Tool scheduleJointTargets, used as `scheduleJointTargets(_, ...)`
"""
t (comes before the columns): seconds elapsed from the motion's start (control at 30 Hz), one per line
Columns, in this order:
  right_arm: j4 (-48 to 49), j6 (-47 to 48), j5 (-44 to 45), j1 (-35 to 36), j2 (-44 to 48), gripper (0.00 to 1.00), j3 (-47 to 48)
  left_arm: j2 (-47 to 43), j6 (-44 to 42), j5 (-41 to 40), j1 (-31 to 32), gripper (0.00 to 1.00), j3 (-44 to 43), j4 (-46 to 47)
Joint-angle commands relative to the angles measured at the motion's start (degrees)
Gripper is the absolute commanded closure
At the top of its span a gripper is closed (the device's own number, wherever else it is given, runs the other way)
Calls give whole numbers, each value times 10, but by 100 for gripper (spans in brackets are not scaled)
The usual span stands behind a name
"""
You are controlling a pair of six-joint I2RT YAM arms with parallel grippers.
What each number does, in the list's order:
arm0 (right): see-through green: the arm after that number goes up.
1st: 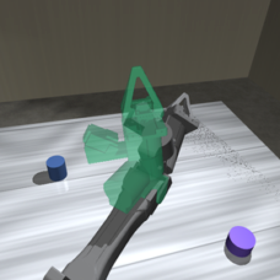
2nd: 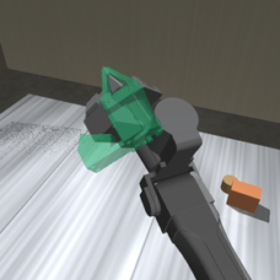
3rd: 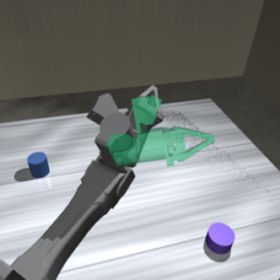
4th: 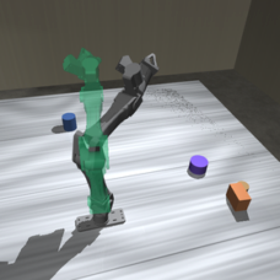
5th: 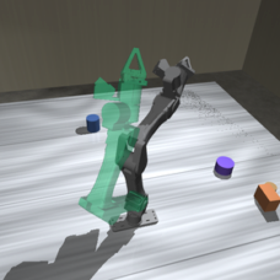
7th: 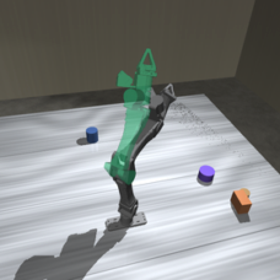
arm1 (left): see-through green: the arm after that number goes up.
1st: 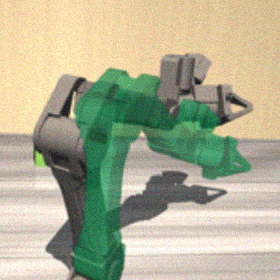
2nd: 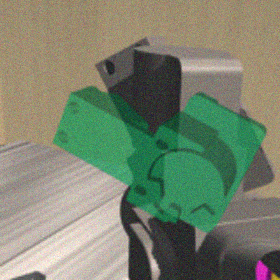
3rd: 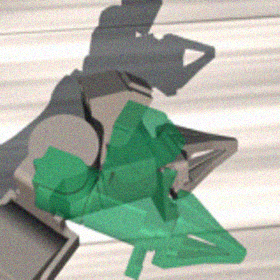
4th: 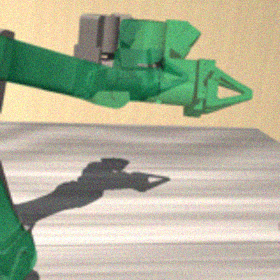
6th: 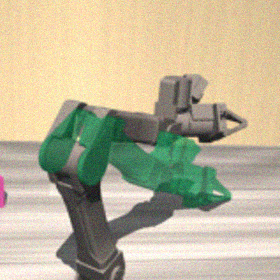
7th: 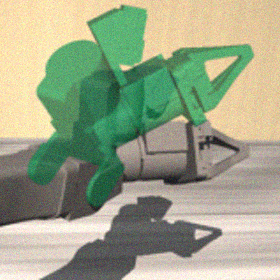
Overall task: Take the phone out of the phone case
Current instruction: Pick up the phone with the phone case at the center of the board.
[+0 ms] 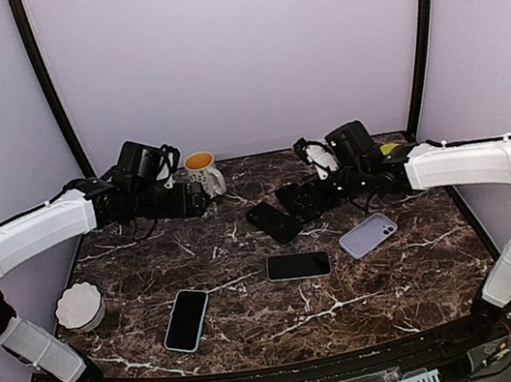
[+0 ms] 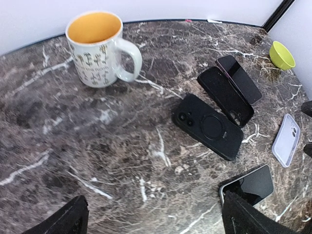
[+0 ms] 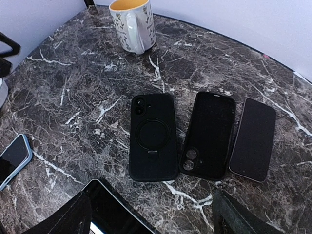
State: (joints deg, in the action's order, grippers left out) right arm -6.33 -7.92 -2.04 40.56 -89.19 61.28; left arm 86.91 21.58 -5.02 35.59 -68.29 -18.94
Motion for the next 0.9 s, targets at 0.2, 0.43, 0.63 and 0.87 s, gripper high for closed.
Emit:
scheduleJointTargets(0.2,-153,43,-7,26,-183,11,196,-49,-198,-102,-21,2,-15,-15)
scheduleJointTargets(0.43,-233,52,7,29,-282,1,310,-105,-254,-117,-20,1,62,43)
scheduleJointTargets(0.63,-250,62,10,35,-339,1,373,-139,-272,-146,-20,1,90,59)
scheduleJointTargets(0.87,-245,76,47,41,-386,1,416,-145,-274,-145,-20,1,94,60)
